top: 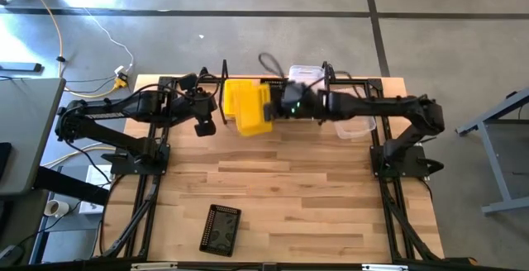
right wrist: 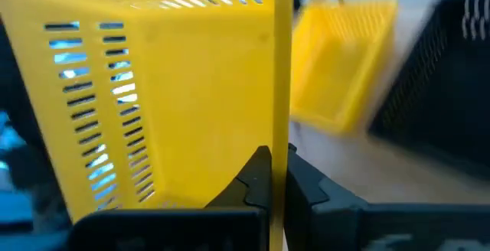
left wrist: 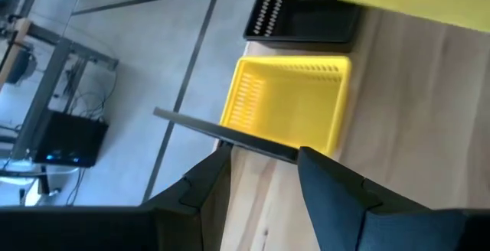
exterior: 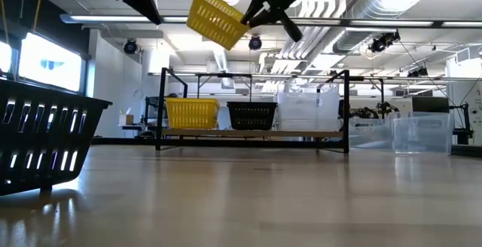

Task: Stack baskets on shelf by color
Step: Stack the yellow bin on top of the yellow bin on the shelf

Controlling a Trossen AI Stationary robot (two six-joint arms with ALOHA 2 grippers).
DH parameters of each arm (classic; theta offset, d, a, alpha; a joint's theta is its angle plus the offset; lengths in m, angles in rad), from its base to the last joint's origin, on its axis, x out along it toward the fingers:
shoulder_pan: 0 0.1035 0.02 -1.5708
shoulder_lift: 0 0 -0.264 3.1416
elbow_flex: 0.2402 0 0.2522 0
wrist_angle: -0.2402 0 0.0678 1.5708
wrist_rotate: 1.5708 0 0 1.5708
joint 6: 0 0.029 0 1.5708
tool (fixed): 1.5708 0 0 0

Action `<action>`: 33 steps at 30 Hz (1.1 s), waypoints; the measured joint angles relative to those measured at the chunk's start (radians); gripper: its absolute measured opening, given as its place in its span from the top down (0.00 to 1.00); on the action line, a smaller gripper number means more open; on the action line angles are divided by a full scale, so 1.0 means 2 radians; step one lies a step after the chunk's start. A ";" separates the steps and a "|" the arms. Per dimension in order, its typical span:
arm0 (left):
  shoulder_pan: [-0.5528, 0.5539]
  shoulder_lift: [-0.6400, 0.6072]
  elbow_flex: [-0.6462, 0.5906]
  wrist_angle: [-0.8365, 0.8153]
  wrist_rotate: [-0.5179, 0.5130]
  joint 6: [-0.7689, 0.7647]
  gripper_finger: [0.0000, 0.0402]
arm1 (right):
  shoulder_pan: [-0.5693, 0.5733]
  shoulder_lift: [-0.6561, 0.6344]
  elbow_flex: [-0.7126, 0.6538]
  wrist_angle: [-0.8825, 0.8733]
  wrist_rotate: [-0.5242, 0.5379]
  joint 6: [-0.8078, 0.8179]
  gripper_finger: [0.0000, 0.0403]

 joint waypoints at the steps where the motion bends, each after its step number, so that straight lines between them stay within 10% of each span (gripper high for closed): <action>1: 0.003 0.000 0.000 0.000 0.000 0.000 0.65 | -0.010 0.000 0.000 0.018 -0.003 -0.009 1.00; 13: -0.015 0.000 0.000 0.003 0.039 0.017 0.65 | -0.070 0.001 0.000 0.055 -0.001 -0.027 1.00; 33: -0.179 0.023 0.001 0.086 0.075 0.042 0.65 | 0.033 0.014 0.000 -0.016 0.126 0.065 1.00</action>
